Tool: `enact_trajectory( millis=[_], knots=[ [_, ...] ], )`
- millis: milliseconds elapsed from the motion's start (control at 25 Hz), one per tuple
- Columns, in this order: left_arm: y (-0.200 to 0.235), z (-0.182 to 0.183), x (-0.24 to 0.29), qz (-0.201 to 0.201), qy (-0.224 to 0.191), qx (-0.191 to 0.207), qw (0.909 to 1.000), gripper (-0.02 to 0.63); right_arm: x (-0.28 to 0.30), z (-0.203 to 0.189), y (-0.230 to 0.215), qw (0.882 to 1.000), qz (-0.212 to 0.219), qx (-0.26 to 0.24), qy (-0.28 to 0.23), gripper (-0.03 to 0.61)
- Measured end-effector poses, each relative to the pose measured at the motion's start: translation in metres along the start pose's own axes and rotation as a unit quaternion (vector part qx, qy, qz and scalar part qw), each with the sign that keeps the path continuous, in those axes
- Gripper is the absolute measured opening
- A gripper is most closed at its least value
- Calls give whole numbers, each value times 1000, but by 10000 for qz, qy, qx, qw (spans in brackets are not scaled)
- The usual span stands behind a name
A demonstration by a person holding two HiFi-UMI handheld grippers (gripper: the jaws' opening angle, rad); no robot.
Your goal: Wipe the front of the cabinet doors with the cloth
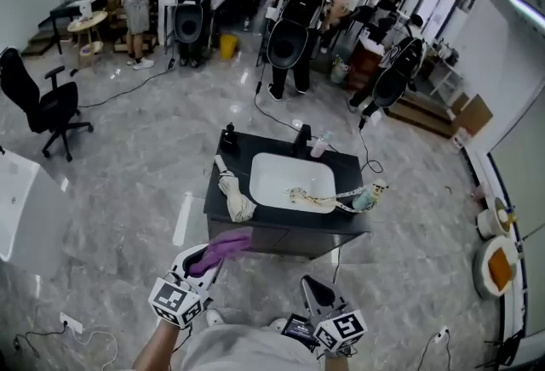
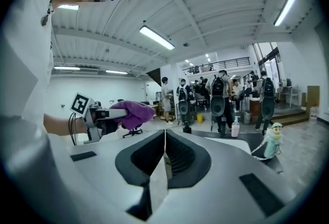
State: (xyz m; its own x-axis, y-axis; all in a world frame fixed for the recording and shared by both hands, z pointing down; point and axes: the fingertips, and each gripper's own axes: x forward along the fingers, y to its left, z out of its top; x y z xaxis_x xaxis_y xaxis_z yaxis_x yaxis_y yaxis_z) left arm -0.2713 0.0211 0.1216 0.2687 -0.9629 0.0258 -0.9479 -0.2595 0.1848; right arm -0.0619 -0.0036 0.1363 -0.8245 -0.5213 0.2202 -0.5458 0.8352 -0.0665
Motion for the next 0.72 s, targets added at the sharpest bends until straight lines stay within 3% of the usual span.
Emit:
enact_trajectory(
  millis=[80,240,400,520,720],
  knots=[
    [0,7,-16,147,-85,45,9998,92,11,4,16,9996,261,-28,-52,28],
    [-21,3,-38,405,-220,-237,9987,93,16,8,38,9971,732,-68,-174,28],
    [-53,-13,-50,755,-119,-390,9963,92,0,10,45,9935,1101,-135,-252,28],
    [-78,-24,-51,951,-75,-634,9934,93,-24,9,29,9932,1100,-32,-376,28],
    [-122,-28,-42,1017,38,-449,9938,94,-68,-3,-22,9936,756,598,-580,28]
  ],
)
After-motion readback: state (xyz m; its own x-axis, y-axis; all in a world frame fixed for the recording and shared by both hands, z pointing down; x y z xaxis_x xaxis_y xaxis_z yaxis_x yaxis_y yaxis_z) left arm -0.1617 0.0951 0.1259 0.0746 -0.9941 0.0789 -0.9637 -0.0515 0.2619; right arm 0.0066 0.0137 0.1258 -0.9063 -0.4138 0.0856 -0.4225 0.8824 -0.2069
